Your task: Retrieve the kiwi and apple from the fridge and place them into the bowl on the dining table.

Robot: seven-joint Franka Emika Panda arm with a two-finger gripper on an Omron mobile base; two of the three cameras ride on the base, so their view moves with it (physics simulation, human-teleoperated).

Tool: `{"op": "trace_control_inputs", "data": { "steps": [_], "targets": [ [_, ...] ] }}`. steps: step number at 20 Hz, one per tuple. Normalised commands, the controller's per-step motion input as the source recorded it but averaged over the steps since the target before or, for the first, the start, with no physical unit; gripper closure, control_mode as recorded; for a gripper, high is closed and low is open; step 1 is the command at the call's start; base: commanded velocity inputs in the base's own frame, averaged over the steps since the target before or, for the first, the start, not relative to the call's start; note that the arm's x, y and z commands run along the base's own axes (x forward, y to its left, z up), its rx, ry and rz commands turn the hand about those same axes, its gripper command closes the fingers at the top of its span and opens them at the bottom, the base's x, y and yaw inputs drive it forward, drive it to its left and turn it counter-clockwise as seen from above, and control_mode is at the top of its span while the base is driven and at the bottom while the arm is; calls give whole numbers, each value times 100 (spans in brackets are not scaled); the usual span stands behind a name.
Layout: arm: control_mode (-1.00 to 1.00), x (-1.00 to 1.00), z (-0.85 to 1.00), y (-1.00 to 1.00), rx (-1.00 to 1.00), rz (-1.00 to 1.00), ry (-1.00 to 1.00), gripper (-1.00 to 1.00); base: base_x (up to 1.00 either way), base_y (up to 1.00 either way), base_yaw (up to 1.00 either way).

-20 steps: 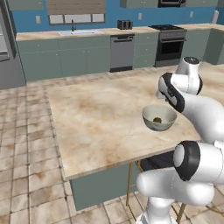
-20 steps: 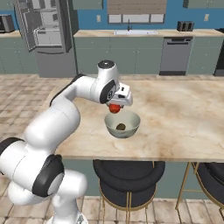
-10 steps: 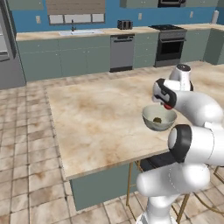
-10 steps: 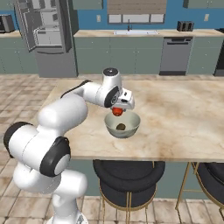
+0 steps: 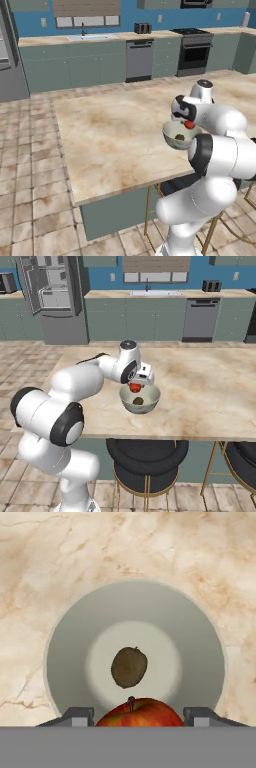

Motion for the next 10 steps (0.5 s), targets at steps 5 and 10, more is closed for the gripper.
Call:
{"op": "trace_control_inputs", "data": {
  "steps": [5, 10],
  "targets": [
    [-100, 14, -33, 0, 0, 0, 0, 100, 0, 0, 0],
    [-100, 25, -34, -7, 0, 0, 0, 100, 0, 0, 0]
  ]
}}
